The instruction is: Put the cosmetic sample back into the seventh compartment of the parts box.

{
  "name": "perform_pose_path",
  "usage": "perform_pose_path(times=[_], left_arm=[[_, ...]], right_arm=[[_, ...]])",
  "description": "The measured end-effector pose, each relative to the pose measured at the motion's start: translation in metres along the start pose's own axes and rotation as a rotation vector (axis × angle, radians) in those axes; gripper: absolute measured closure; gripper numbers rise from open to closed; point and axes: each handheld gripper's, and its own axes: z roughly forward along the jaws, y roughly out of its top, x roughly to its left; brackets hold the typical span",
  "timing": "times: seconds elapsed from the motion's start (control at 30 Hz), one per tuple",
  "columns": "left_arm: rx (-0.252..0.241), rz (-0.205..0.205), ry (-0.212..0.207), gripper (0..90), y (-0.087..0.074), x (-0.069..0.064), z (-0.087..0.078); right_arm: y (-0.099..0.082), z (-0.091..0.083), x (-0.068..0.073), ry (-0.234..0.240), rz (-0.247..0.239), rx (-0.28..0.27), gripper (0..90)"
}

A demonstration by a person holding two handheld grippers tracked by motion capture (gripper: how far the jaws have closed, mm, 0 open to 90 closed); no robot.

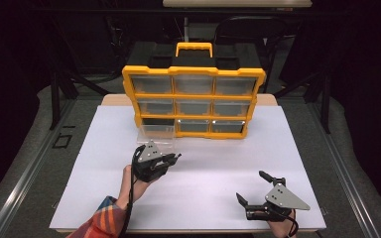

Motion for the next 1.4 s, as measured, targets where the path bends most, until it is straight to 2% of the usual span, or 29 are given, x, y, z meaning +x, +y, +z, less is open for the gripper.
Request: perform_pose_path(times=[0.63, 1.4], left_arm=[[-0.046, -0.044, 0.062, 80.5, 0.002, 0.021, -0.014], [-0.089, -0.057, 0.122, 80.5, 0.010, 0.042, -0.022]], right_arm=[[-0.001, 0.002, 0.000, 0.003, -0.003, 0.008, 1.1], [-0.001, 0.003, 0.000, 0.000, 0.000, 0.016, 1.2]])
